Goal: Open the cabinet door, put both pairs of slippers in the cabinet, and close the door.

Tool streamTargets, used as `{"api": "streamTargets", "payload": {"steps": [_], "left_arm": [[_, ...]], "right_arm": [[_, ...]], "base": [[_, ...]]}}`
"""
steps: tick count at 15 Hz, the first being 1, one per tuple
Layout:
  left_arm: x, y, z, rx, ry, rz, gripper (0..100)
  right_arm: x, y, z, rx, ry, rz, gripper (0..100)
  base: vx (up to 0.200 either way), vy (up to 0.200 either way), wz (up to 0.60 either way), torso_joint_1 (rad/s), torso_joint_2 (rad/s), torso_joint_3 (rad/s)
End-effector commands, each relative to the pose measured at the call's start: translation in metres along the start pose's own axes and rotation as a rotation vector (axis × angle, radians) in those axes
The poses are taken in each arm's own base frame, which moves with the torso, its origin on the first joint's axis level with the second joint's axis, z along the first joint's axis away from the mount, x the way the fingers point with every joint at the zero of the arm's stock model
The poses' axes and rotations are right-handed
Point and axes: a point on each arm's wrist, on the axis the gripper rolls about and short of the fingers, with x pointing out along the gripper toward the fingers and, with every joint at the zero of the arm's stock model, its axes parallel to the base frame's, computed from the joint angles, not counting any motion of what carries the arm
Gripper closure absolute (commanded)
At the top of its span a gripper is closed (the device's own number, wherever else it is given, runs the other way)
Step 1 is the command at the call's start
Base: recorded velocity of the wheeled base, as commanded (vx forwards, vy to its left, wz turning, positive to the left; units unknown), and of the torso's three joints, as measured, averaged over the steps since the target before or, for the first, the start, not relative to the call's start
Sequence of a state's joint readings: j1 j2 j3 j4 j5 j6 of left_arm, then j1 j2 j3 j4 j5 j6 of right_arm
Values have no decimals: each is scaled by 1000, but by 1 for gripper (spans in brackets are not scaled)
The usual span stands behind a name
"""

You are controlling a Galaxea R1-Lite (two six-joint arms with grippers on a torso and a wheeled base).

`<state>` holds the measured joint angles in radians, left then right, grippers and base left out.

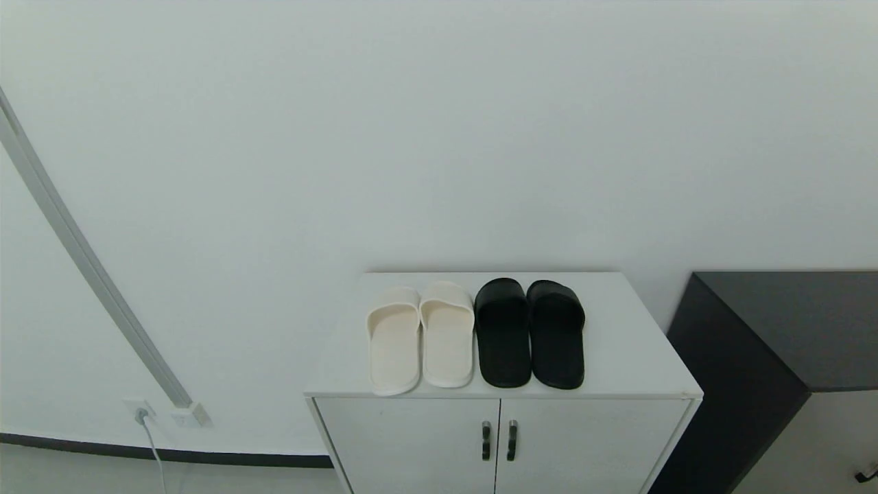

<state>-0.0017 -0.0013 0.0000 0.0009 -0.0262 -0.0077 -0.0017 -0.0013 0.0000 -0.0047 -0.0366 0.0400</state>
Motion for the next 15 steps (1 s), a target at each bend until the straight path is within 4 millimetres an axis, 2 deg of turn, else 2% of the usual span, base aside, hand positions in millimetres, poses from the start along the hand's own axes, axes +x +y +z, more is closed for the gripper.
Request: {"api": "streamTargets", "payload": {"steps": [1,2,3,5,7,10,12,13,15], "left_arm": [[0,0,0,3,0,0,100],[0,0,0,3,0,0,100],[0,0,0,5,0,0,100],[0,0,0,5,0,0,100],[0,0,0,0,0,-3,100],[0,0,0,0,0,-3,100],[0,0,0,0,0,-4,100],[0,0,0,2,0,-4,100],[0,0,0,0,0,-4,100]], "right_arm": [[-1,0,7,4,-31,4,0],[-13,2,63,107,-143,38,0],[-7,3,78,130,-56,40,0],[12,4,63,25,144,75,0],[26,5,54,15,242,109,0],[62,10,64,10,338,190,0],[99,18,68,0,392,241,0],[110,22,69,-5,399,254,0],[140,39,73,-13,396,265,0]], "base": [[0,0,0,0,0,0],[0,0,0,0,0,0],[0,0,0,0,0,0],[0,0,0,0,0,0],[0,0,0,0,0,0],[0,0,0,0,0,0],[0,0,0,0,0,0],[0,0,0,0,0,0],[0,0,0,0,0,0]]}}
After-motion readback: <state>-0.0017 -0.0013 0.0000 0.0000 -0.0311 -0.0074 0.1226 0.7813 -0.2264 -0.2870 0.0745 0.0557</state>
